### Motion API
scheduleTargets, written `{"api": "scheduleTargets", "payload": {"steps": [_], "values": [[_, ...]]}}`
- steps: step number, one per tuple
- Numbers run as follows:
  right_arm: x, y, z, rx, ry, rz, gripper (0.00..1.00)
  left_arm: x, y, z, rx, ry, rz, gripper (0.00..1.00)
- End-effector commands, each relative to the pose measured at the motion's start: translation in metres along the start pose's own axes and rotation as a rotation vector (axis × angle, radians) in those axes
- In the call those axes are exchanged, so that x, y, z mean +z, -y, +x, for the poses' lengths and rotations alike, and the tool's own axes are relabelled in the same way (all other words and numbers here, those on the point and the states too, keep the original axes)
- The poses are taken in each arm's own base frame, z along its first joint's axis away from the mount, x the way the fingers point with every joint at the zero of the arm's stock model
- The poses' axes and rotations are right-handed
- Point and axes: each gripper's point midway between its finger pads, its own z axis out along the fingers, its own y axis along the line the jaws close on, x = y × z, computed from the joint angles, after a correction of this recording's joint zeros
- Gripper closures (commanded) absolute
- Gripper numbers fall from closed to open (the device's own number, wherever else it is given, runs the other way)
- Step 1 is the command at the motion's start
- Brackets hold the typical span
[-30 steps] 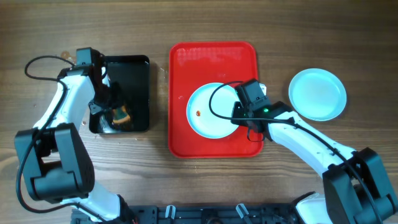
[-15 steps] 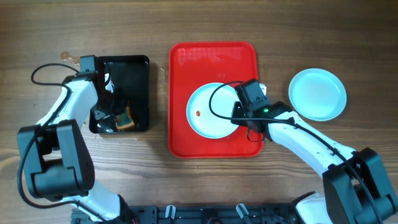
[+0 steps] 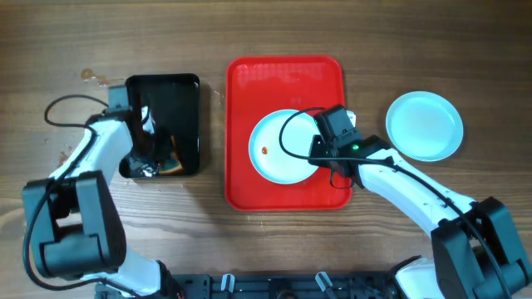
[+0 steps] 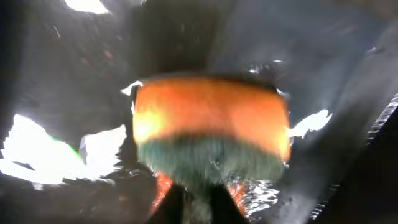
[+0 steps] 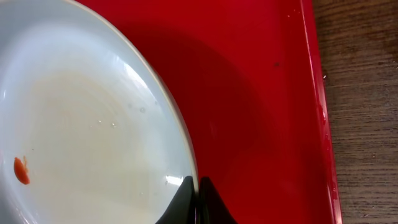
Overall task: Clean dirty plates on tray and stack at the side
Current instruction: 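Rub the sponge in the black tray water with the left gripper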
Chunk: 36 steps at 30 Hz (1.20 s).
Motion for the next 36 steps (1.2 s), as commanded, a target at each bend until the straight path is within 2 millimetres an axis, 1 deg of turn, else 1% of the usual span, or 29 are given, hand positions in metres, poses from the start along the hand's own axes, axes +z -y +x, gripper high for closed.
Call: {"api": "scheduleTargets", "payload": {"steps": [1,2,3,6,8,10,13,14,15,17,19,20,21,22,24,25,26,29,31,33,36], "values": [[0.000,-0.003,-0.007,0.011,0.015,0.000,0.96,0.005,0.000,0.006,-0.013,-0.028,-0.002,0.96],[0.000,-0.003,-0.007,0.011,0.015,0.001,0.96,-0.001,0.001,0.003,-0.012,-0.023,-0.001,0.96],[0.000,-0.003,-0.007,0.011,0.015,0.000,0.96,-0.011,0.005,-0.004,-0.010,-0.014,0.002,0.96],[0.000,-0.003,-0.006,0.011,0.015,0.001,0.96,-0.050,0.017,-0.028,-0.002,0.037,0.017,0.96],[0.000,-0.003,-0.007,0.011,0.015,0.000,0.96,-0.070,0.023,-0.038,0.003,0.071,0.026,0.96],[0.000,-0.003,-0.007,0.011,0.015,0.000,0.96,-0.075,0.024,-0.040,0.005,0.084,0.029,0.96],[0.000,-0.003,-0.007,0.011,0.015,0.000,0.96,-0.068,0.019,-0.034,0.000,0.058,0.006,0.96],[0.000,-0.003,-0.007,0.011,0.015,0.000,0.96,-0.064,0.017,-0.031,-0.002,0.048,0.000,0.92],[0.000,-0.003,-0.007,0.011,0.015,0.001,0.96,-0.059,0.015,-0.028,-0.003,0.041,-0.007,0.81],[0.000,-0.003,-0.007,0.011,0.015,0.000,0.96,-0.051,0.011,-0.023,-0.004,0.034,-0.012,0.57],[0.000,-0.003,-0.007,0.011,0.016,0.000,0.96,-0.040,0.006,-0.021,-0.004,0.046,-0.025,0.47],[0.000,-0.004,-0.007,0.011,0.016,0.000,0.96,-0.034,0.004,-0.019,-0.004,0.049,-0.031,0.46],[0.000,-0.003,-0.007,0.011,0.015,0.000,0.96,-0.028,0.002,-0.017,-0.003,0.053,-0.030,0.46],[0.000,-0.003,-0.007,0.012,0.015,0.000,0.96,-0.021,0.001,-0.014,-0.004,0.051,-0.031,0.49],[0.000,-0.004,-0.007,0.012,0.015,-0.001,0.96,-0.011,-0.002,-0.011,-0.004,0.050,-0.031,0.60],[0.000,-0.004,-0.006,0.012,0.014,-0.003,0.96,-0.006,-0.003,-0.009,-0.004,0.049,-0.031,0.74],[0.000,-0.004,-0.007,0.012,0.014,-0.003,0.96,-0.001,-0.004,-0.007,-0.005,0.044,-0.032,0.95],[0.000,-0.004,-0.007,0.012,0.014,-0.003,0.96,0.007,-0.006,-0.004,-0.007,0.024,-0.036,0.96],[0.000,-0.004,-0.007,0.012,0.016,-0.005,0.96,0.006,-0.005,-0.006,-0.006,0.030,-0.032,0.96],[0.000,-0.004,-0.007,0.012,0.016,-0.005,0.96,-0.003,-0.003,-0.009,-0.005,0.034,-0.031,0.96],[0.000,-0.004,-0.007,0.006,0.016,-0.005,0.96,-0.038,0.006,-0.024,0.006,0.065,-0.022,0.96]]}}
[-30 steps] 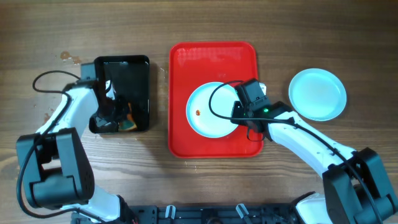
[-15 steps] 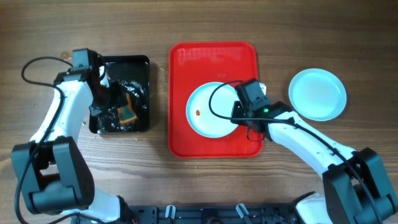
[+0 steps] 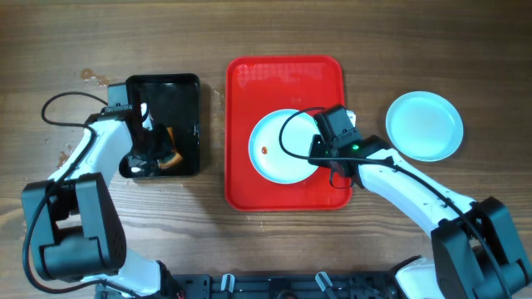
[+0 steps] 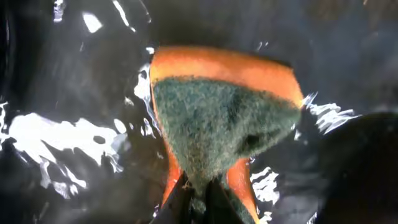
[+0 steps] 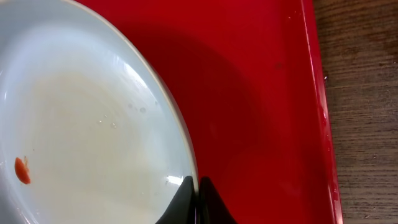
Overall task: Clean dirty plates on tray and stack at the side
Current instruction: 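Rub the sponge in the black tray water with the left gripper, then carry the sponge onto the last plate and scrub it with the left gripper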
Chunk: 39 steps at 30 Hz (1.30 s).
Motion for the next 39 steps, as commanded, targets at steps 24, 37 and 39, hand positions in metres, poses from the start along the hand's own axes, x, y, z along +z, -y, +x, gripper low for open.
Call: {"api": "scheduleTargets", "payload": {"steps": [24,37,39], "values": [[0.000,-0.004,-0.004,-0.026,0.003,-0.004,0.96,-0.014,0.276,0.110,0.412,-0.150,0.419,0.96],[0.000,-0.005,-0.003,-0.024,-0.002,-0.010,0.96,0.067,0.204,0.096,0.392,-0.063,-0.066,0.96],[0.000,-0.005,-0.003,-0.023,-0.002,-0.010,0.96,0.067,0.194,0.092,0.389,-0.052,-0.114,0.96]]}}
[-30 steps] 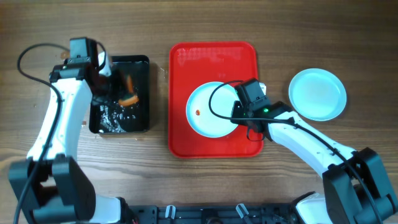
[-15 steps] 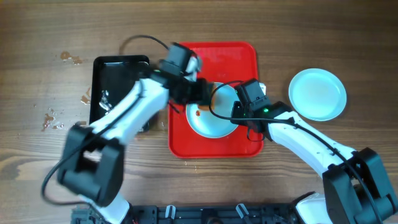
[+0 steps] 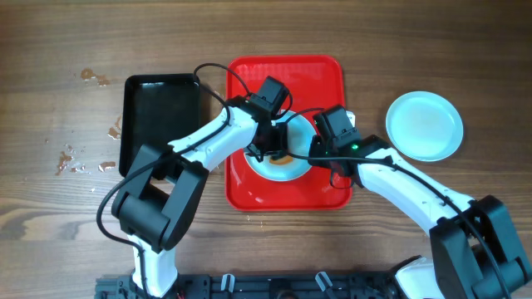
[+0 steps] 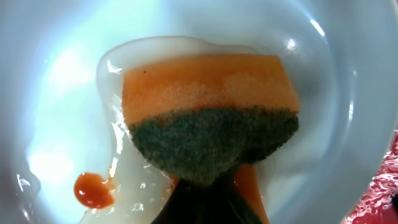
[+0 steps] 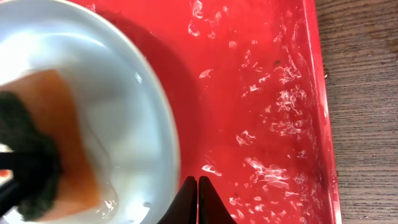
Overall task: Clean dirty plates on tray and stack at the side
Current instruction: 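Carry the sponge onto the last plate and scrub it with the left gripper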
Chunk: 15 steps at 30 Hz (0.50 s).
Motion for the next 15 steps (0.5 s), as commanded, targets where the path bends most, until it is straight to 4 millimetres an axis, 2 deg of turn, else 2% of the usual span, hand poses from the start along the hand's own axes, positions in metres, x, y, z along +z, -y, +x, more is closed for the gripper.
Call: {"api": "scheduleTargets", "payload": {"steps": [1,3,7,8,10,13,15], "values": [[-0.002,-0.006,-0.005,-0.010,0.009,-0.017,0.96,0.024,-0.066,0.010,-0.039,-0.009,-0.293,0.96],[-0.002,-0.006,-0.005,-0.010,0.009,-0.017,0.96,0.022,-0.072,0.010,-0.044,-0.010,-0.313,0.96],[-0.002,-0.014,-0.006,-0.070,0.009,-0.055,0.94,0.023,-0.069,0.010,-0.044,-0.013,-0.297,0.96],[-0.003,-0.025,-0.008,-0.157,0.013,-0.110,0.87,0.024,-0.065,0.011,-0.045,-0.022,-0.278,0.96],[-0.003,-0.032,-0.012,-0.208,0.033,-0.144,0.71,0.025,-0.061,0.012,-0.047,-0.029,-0.253,0.96],[-0.004,-0.053,-0.015,-0.303,0.052,-0.246,0.68,0.026,-0.060,0.011,-0.047,-0.026,-0.251,0.96],[0.004,-0.053,-0.019,-0.275,0.065,-0.237,0.68,0.026,-0.060,0.011,-0.047,-0.025,-0.250,0.96]]}}
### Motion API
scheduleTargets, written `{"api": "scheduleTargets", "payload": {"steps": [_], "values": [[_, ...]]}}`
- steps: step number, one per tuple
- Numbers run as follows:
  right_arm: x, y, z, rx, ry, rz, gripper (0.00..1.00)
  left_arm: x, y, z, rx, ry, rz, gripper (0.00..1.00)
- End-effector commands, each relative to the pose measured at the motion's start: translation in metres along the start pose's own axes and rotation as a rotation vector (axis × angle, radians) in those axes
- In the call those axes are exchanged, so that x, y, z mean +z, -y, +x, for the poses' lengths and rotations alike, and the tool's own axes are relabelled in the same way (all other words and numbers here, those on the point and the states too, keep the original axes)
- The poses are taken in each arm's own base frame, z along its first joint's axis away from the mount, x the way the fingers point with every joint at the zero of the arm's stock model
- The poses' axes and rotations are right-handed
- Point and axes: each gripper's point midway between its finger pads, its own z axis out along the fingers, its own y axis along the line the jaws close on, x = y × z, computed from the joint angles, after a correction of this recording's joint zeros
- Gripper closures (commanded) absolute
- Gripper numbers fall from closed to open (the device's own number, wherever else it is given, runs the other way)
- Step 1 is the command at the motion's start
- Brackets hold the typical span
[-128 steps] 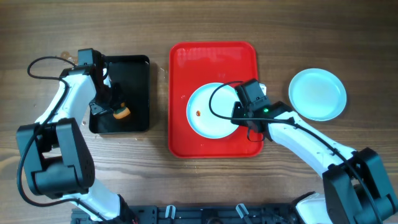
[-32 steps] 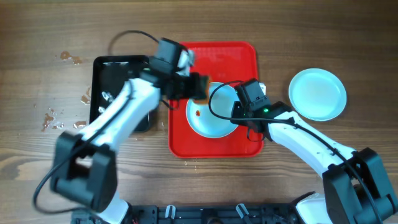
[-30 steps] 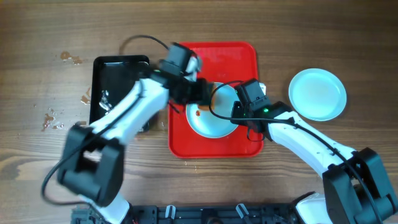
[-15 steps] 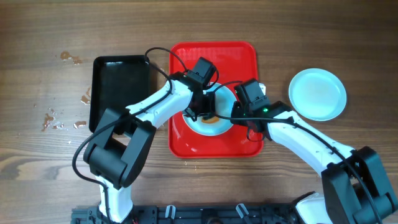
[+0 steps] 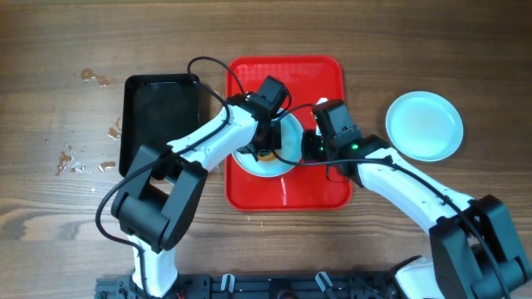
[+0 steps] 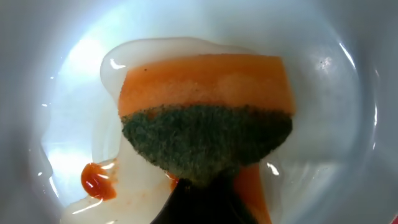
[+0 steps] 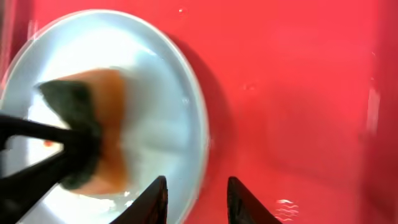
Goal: Clean dirty plates on tray and stack at the side
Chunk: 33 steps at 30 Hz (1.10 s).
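Note:
A white dirty plate lies on the red tray. My left gripper is shut on an orange sponge with a green scouring side and presses it onto the plate. A red sauce spot and a film of water sit beside the sponge. My right gripper stands open at the plate's right side. In the right wrist view the right gripper has the plate's rim between its fingers, apart from both.
A clean pale-blue plate rests on the wooden table right of the tray. A black tub sits left of the tray, with spilled drops on the wood beside it. The tray floor is wet.
My right gripper has opened and now straddles the plate's rim. The plate sits slightly further left on the tray. The left gripper still holds the sponge on the plate by the sauce spot.
The left gripper held the sponge in the black tub's water while my right gripper stayed shut at the plate's right rim. Then the sponge was on the plate, with water splashed over the tray. Now the right gripper is open.

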Motion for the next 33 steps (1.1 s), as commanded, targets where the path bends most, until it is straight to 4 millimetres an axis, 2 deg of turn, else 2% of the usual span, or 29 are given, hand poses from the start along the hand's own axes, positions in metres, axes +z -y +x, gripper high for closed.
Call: {"api": "scheduleTargets", "payload": {"steps": [1,9,11,12,15,22,28,33], "values": [[0.013,-0.007,-0.001,-0.017,-0.015,-0.036,0.68,0.034,-0.031,0.021,-0.026,-0.077,-0.110,0.96],[0.042,0.019,0.010,0.139,-0.075,-0.004,0.86,0.034,-0.030,0.021,-0.026,-0.080,-0.104,0.96],[0.045,0.025,0.013,0.152,-0.086,0.012,0.96,0.034,-0.028,0.022,-0.027,-0.088,-0.093,0.96],[0.045,0.027,0.014,0.165,-0.091,0.021,0.96,0.034,-0.028,0.023,-0.027,-0.090,-0.091,0.96],[0.042,0.055,0.024,0.286,-0.094,0.176,0.96,0.034,-0.031,0.024,-0.032,-0.101,-0.098,0.96],[0.039,0.068,0.030,0.332,-0.099,0.252,0.96,0.029,-0.066,0.023,-0.080,-0.122,-0.197,0.96],[0.038,0.069,0.032,0.337,-0.104,0.260,0.96,0.027,-0.089,0.018,-0.136,-0.133,-0.225,0.96],[0.034,0.080,0.036,0.369,-0.103,0.325,0.96,0.019,-0.101,0.011,-0.153,-0.117,-0.262,0.96]]}}
